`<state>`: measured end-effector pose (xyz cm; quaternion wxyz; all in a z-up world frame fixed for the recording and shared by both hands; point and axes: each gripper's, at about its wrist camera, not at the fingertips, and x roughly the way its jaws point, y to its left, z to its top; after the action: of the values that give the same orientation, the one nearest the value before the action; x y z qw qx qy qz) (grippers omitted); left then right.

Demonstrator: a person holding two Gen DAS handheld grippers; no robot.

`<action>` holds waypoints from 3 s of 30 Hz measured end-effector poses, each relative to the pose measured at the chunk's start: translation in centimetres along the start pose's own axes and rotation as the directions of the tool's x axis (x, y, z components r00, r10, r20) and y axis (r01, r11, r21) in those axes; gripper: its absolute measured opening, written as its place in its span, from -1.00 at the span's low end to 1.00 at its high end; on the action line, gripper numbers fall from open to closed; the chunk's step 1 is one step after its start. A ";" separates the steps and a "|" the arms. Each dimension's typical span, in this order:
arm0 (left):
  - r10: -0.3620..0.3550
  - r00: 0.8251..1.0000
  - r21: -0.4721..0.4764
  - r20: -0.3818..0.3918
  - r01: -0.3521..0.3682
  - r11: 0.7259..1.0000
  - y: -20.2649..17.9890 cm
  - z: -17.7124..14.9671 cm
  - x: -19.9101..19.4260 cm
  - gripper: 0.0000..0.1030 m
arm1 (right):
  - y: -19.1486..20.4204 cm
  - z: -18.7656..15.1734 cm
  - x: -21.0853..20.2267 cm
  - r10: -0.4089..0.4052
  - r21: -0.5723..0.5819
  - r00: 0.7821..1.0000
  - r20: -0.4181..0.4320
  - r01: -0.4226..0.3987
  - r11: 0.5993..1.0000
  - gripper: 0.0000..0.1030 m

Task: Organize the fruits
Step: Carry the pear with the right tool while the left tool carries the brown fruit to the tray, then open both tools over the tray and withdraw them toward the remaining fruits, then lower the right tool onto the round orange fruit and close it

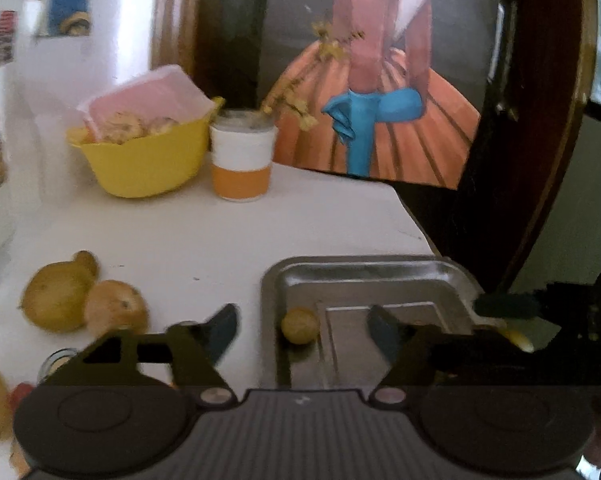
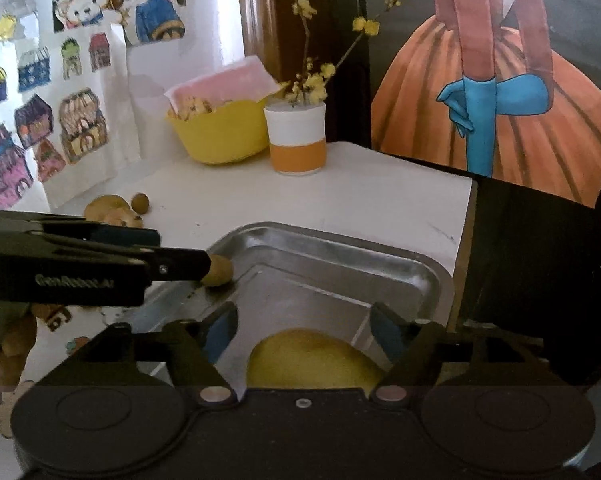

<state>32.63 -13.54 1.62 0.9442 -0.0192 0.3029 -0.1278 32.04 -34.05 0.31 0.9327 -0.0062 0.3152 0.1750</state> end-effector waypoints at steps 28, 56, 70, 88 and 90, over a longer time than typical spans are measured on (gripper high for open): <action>-0.005 0.999 -0.055 0.048 0.008 0.998 3.6 -9.7 -18.1 0.99 | 12.6 -8.3 -17.6 -0.060 -0.008 0.998 0.024 0.060 0.998 0.99; 0.207 0.977 -0.111 -0.048 -0.211 0.971 14.4 -10.4 -21.2 0.99 | 23.9 -5.1 -9.8 0.134 -0.091 0.982 -0.131 -0.147 0.985 0.99; 0.230 0.972 -0.134 -0.047 -0.235 0.963 16.2 -7.2 -16.1 0.99 | 23.5 -2.7 -5.0 0.119 -0.126 0.986 -0.114 -0.133 0.983 0.99; 0.258 0.965 -0.114 -0.053 -0.262 0.958 17.8 -5.1 -9.9 0.99 | 24.0 -1.3 0.0 0.122 -0.228 0.992 -0.016 -0.123 0.966 0.99; 0.253 0.966 -0.122 -0.054 -0.258 0.958 18.2 -5.1 -9.4 0.99 | 24.2 -1.4 0.6 0.136 -0.239 0.990 -0.020 -0.137 0.961 0.98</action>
<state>26.49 6.63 0.76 0.9437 -0.0379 0.3283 0.0144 23.70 -11.33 1.19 0.9103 -0.0974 0.2930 0.2757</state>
